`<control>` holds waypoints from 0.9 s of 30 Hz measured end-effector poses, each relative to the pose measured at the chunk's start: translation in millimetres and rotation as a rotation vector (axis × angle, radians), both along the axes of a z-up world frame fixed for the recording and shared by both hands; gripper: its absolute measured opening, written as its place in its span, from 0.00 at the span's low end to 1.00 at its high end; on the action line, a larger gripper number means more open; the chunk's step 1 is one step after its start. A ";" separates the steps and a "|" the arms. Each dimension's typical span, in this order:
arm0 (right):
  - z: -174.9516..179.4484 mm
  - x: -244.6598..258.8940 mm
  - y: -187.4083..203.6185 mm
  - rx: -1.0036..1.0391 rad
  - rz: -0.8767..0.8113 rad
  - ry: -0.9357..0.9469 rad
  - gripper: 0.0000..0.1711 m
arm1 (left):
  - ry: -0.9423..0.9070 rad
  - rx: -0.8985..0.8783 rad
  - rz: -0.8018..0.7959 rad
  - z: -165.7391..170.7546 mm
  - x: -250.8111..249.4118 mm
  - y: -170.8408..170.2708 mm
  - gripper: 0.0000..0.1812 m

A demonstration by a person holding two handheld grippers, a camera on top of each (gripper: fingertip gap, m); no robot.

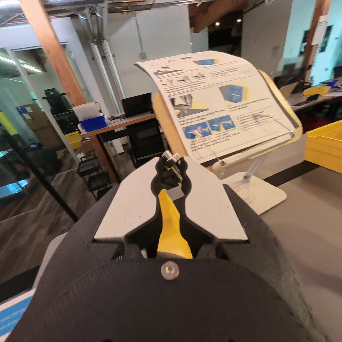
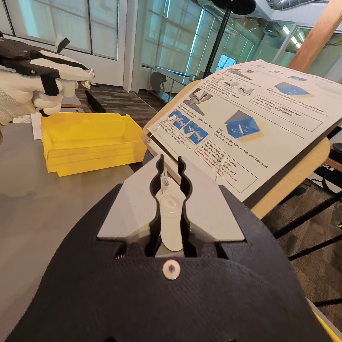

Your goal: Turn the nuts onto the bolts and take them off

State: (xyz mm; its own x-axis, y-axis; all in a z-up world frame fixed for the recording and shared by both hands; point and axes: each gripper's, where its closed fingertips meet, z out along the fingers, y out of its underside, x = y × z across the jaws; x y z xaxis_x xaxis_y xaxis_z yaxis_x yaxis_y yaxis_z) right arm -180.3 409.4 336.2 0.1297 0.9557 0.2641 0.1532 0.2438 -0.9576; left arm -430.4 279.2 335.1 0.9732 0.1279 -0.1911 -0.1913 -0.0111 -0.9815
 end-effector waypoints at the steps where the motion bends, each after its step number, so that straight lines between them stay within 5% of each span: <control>1: -1.5 -2.1 -1.4 0.001 0.004 -0.004 0.07 | 0.005 0.006 -0.023 0.8 5.4 1.4 0.10; 27: -1.0 -7.6 -17.1 -0.027 0.079 0.020 0.07 | -0.036 0.111 -0.267 25.4 79.3 10.9 0.10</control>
